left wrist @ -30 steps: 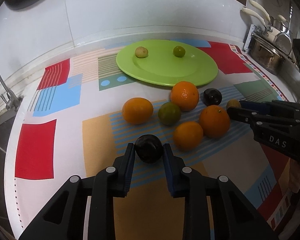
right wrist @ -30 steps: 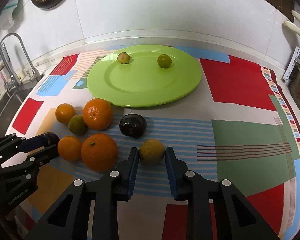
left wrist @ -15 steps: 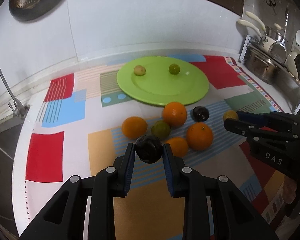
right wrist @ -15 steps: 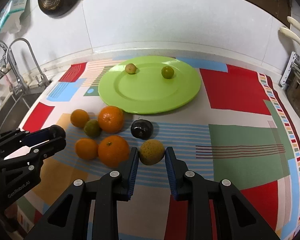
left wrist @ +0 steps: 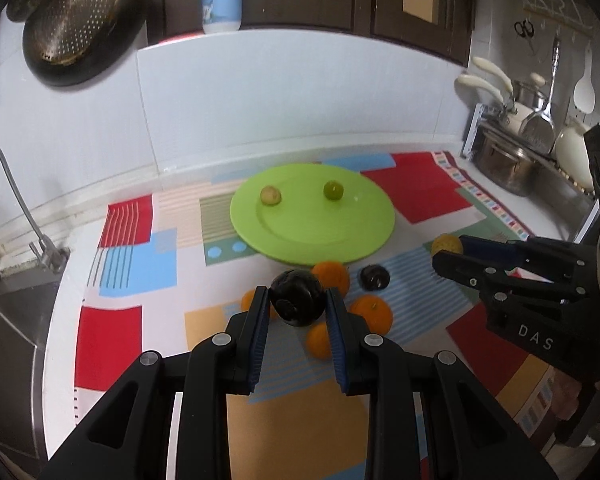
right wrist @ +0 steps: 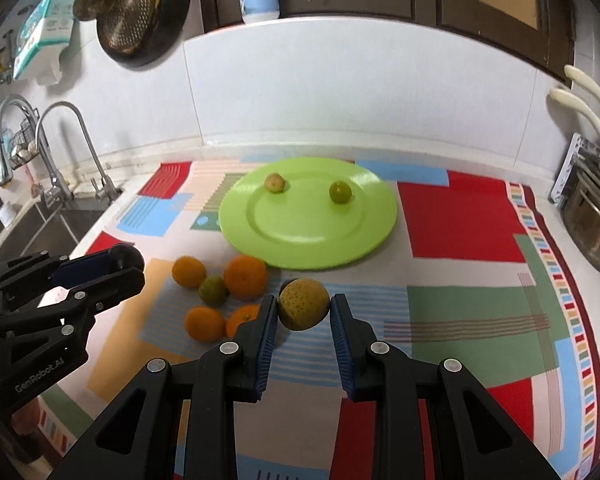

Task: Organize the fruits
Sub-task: 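Close the left gripper on the dark plum while the right gripper grasps the yellow fruit, then carry the plum and the yellow fruit over the green plate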

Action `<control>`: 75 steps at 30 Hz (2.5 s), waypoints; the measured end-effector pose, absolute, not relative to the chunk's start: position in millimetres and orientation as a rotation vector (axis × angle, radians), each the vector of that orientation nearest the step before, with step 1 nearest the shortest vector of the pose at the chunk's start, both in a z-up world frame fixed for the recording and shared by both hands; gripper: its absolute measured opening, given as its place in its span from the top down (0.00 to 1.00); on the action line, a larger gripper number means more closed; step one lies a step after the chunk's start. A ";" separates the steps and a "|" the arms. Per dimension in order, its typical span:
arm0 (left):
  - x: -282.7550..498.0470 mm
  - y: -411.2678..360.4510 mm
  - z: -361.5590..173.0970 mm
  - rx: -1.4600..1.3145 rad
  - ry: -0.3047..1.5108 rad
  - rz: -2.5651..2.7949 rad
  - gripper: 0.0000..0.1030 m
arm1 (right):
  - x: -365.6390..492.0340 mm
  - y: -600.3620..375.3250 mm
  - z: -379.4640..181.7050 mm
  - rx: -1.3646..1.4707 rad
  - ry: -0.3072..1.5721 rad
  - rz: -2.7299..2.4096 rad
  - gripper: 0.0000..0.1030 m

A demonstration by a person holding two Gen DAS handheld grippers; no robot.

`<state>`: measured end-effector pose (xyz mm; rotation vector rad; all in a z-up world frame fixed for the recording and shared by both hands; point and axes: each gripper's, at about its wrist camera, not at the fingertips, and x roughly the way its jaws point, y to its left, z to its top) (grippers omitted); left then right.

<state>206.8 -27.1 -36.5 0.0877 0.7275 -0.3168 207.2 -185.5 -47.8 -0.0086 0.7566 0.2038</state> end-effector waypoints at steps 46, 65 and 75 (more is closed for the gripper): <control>320.8 -49.4 -16.5 0.122 0.678 -0.341 0.73 | 315.4 -182.0 -19.8 0.018 0.688 0.221 0.72; 380.2 -57.2 -64.1 0.098 0.814 -0.353 0.73 | 370.2 -186.6 -69.3 0.055 0.811 0.205 0.72; 397.0 -63.5 -85.1 0.107 0.868 -0.366 0.72 | 384.8 -186.6 -90.0 0.065 0.867 0.202 0.72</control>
